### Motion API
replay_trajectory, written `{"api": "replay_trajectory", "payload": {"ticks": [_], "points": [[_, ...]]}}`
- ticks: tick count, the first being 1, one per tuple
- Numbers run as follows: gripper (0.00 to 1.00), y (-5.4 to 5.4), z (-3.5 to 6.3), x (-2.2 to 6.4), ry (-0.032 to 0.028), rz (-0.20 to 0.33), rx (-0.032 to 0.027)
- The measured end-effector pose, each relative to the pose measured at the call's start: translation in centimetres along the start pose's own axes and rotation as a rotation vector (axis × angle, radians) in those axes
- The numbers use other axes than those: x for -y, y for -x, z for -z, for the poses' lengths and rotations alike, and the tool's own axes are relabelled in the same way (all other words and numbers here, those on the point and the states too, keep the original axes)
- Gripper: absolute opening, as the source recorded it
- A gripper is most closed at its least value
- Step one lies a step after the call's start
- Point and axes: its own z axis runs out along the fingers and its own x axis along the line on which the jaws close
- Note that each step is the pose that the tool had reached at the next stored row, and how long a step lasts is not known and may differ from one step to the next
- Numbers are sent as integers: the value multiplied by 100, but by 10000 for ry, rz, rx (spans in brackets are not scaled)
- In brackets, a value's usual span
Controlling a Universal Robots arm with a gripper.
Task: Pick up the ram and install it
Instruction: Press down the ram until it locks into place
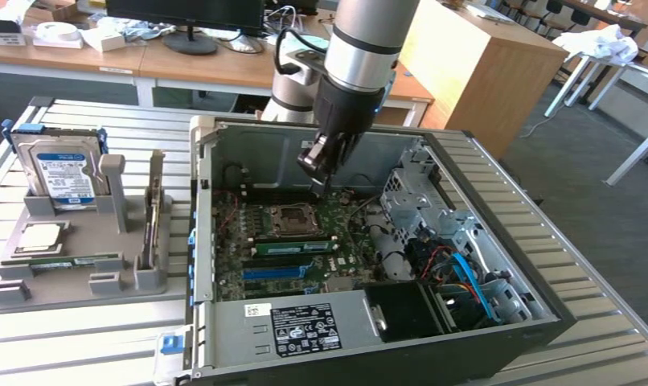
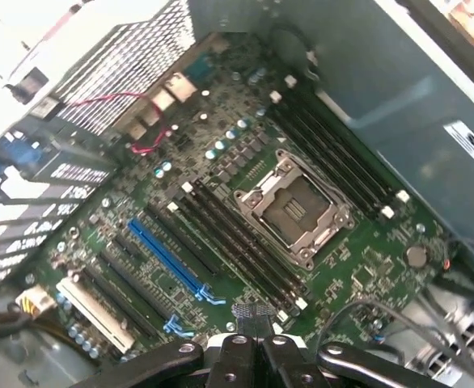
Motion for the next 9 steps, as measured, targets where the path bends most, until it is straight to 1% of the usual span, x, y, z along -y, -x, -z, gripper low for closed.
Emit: {"api": "replay_trajectory", "payload": {"ticks": [9], "points": [[10,-1,-3,0,-39,-1606,45]]}}
